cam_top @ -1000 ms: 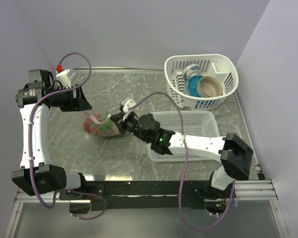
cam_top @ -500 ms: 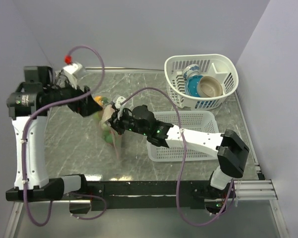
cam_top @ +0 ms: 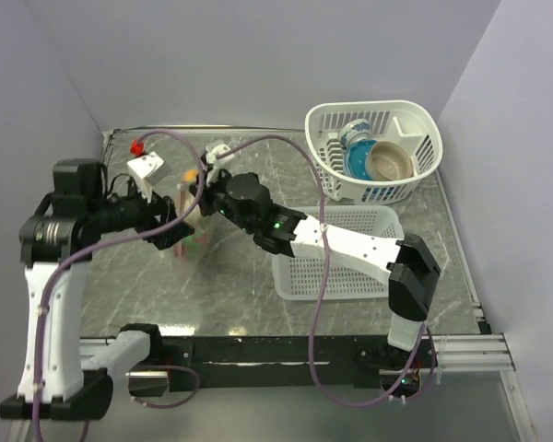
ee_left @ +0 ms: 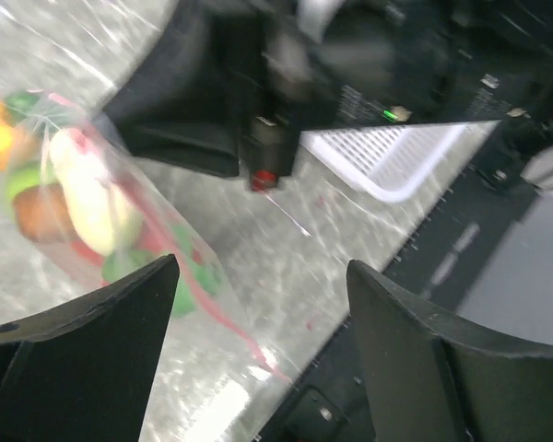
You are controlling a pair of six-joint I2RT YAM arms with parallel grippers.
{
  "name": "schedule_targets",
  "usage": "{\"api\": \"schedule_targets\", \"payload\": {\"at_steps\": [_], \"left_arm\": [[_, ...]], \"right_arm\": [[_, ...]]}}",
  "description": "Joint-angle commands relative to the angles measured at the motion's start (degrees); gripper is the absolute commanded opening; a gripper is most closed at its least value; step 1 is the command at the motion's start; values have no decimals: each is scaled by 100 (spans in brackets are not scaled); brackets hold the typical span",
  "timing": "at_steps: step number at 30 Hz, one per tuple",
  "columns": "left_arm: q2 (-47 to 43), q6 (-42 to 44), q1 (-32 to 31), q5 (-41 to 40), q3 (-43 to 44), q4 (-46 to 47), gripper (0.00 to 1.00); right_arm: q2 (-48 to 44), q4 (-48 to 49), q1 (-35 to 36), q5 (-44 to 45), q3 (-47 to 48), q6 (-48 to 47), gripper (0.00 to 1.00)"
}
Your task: Open the zip-top bag and remove the fake food
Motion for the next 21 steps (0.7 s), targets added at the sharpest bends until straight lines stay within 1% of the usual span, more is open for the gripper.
{"api": "schedule_targets", "payload": {"at_steps": [1,4,5,7,8,9,11,13,14,15,16,17,18,20,21], "left_arm": [[-525,-217,-44,-415,-433,871,79],[-675,-76,-62,-862,-898,1239,77],[-693,-14,-62,-1168,-1160,1337,75],[-763,21,-62,-1521,-1417,1582,70],[-790,-13,-62,-1670,-1627,1949,67],[-807,-49,-62,-2037,-1707,2188,64],[-860,-154,-70,-2295,-1804,2706,64],[-703,-155,-62,-2183,-1752,2718,66],[-606,-163,-62,-2051,-1682,2561,66],[-510,-172,-62,-1789,-1656,2472,64],[-343,-198,-62,-1690,-1638,2393,60],[-298,-216,-62,-1611,-1629,2358,53],[-272,-242,-62,-1549,-1646,2366,37],[-289,-321,-62,-1400,-1673,2418,21],[-289,-339,-62,-1356,-1655,2410,6]], "right_arm": [[184,-3,161,686,1114,100,0],[229,4,240,633,1221,100,0],[202,4,266,633,1229,117,0],[167,-22,284,555,1203,126,0],[123,-31,302,545,1185,117,0],[114,-31,337,545,1142,109,0],[35,-22,381,536,1063,91,0],[0,-48,398,536,992,126,0],[-18,-57,399,545,975,135,0],[-26,-66,407,536,940,135,0],[-35,-57,407,536,922,144,0],[-61,-57,407,510,904,135,0],[-70,-57,407,510,878,135,0],[-114,-83,407,519,843,126,0],[-123,-75,416,545,790,135,0]]}}
